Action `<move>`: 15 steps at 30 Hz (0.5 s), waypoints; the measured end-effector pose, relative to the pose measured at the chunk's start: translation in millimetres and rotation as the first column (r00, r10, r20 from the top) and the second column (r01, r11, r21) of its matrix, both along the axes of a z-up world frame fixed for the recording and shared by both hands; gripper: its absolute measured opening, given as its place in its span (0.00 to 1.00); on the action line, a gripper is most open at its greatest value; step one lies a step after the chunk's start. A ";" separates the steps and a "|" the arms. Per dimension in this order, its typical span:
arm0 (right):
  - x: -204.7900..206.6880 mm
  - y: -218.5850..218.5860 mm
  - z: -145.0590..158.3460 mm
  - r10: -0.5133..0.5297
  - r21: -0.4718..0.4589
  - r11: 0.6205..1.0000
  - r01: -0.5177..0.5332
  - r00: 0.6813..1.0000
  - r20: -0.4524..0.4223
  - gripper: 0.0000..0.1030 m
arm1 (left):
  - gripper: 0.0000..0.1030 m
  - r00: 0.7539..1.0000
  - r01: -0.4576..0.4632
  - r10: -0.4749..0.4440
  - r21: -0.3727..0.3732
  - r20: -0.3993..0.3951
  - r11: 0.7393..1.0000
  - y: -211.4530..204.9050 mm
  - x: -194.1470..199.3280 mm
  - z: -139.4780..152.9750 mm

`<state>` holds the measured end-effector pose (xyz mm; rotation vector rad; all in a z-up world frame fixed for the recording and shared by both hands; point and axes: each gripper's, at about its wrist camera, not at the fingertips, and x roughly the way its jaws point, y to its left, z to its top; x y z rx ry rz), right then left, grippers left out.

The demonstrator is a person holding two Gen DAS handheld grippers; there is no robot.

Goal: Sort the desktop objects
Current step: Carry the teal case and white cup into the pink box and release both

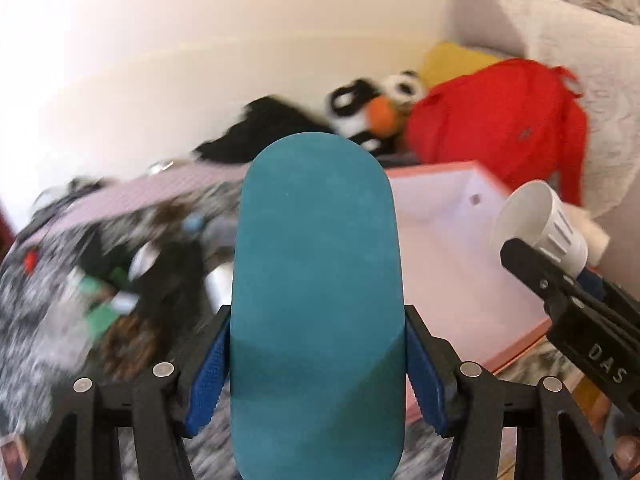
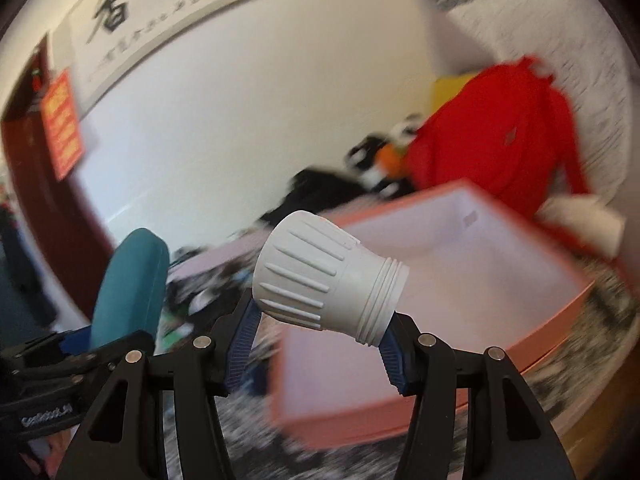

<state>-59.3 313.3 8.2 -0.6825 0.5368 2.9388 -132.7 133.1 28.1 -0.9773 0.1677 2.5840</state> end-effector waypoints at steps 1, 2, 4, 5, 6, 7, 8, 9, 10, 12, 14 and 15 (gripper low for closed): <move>-2.8 17.8 6.8 -0.054 0.012 0.998 0.054 0.999 0.006 0.57 | 0.65 1.000 0.022 -0.022 0.002 -0.001 1.000 14.4 -5.9 3.7; -6.7 30.0 8.8 -0.079 0.005 0.997 0.079 0.997 0.020 0.57 | 0.65 0.999 0.045 -0.045 0.005 0.002 0.999 29.3 -12.2 6.1; -17.3 60.7 10.2 -0.123 -0.036 0.992 0.125 0.991 0.055 0.57 | 0.66 0.995 0.092 -0.093 0.016 0.043 0.996 61.4 -29.0 -0.7; -24.2 72.1 9.0 -0.122 -0.053 0.991 0.126 0.990 0.075 0.57 | 0.66 0.991 0.109 -0.110 0.026 0.069 0.994 72.9 -38.2 -6.7; -39.8 84.8 5.5 -0.094 -0.058 0.993 0.103 0.987 0.132 0.57 | 0.66 0.987 0.123 -0.126 0.037 0.100 0.992 82.1 -47.1 -12.8; -51.3 89.3 1.7 -0.077 -0.051 0.995 0.087 0.981 0.177 0.58 | 0.66 0.980 0.135 -0.141 0.053 0.139 0.989 88.6 -58.7 -20.9; -62.9 93.8 -2.1 -0.061 -0.045 0.996 0.073 0.973 0.222 0.58 | 0.66 0.974 0.137 -0.147 0.070 0.174 0.988 93.7 -66.6 -26.6; -76.0 99.8 -8.5 -0.090 -0.029 0.994 0.102 0.958 0.272 0.62 | 0.66 0.975 0.122 -0.133 0.073 0.175 0.990 92.5 -69.4 -26.4; -79.3 102.8 -10.7 -0.131 -0.006 0.990 0.139 0.950 0.284 0.75 | 0.70 0.977 0.108 -0.120 0.076 0.176 0.991 91.3 -72.2 -26.2; -76.7 101.2 -7.0 -0.195 0.055 0.981 0.187 0.946 0.258 0.83 | 0.83 0.983 0.086 -0.099 0.083 0.154 0.993 85.6 -71.0 -21.2; -71.0 95.6 -0.1 -0.242 0.118 0.968 0.222 0.948 0.207 0.87 | 0.88 0.992 0.064 -0.073 0.085 0.105 0.994 72.1 -67.0 -9.7; -68.3 91.9 2.1 -0.248 0.118 0.966 0.228 0.948 0.201 0.87 | 0.88 0.994 0.051 -0.058 0.076 0.094 0.996 62.9 -64.8 -7.7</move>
